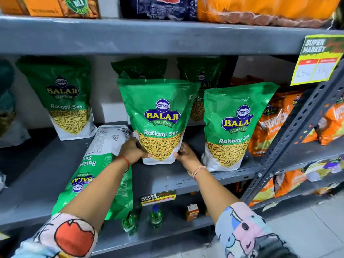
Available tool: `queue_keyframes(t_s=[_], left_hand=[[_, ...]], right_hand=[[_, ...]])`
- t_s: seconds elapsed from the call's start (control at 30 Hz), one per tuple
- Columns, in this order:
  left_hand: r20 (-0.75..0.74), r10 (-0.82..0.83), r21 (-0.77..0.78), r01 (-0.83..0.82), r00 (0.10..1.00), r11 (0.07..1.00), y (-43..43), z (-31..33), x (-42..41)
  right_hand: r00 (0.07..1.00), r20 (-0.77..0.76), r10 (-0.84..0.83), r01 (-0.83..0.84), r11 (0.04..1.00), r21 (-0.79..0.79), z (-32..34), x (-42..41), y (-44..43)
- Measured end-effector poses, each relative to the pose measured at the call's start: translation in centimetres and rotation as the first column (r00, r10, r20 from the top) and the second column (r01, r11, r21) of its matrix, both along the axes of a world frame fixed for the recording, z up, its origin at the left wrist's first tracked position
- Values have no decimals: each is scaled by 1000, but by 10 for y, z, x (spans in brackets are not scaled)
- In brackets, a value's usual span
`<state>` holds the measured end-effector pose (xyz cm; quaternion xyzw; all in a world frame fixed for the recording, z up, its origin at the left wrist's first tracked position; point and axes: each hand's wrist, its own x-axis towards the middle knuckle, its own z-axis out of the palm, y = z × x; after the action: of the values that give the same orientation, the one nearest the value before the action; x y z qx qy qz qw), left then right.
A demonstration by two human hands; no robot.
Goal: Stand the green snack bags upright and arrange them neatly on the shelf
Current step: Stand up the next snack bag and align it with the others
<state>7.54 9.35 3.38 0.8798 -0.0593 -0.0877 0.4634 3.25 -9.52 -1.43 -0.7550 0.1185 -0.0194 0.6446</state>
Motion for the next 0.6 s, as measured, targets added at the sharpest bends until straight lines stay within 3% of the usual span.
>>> queue_keyframes(t_s=[0.1, 0.6], left_hand=[[57, -4, 152, -5, 998, 988, 2, 5, -12], [131, 2, 262, -37, 991, 964, 8, 5, -65]], right_hand=[[1000, -2, 28, -28, 999, -26, -1, -6, -3], [997, -3, 75, -75, 991, -109, -6, -44, -10]])
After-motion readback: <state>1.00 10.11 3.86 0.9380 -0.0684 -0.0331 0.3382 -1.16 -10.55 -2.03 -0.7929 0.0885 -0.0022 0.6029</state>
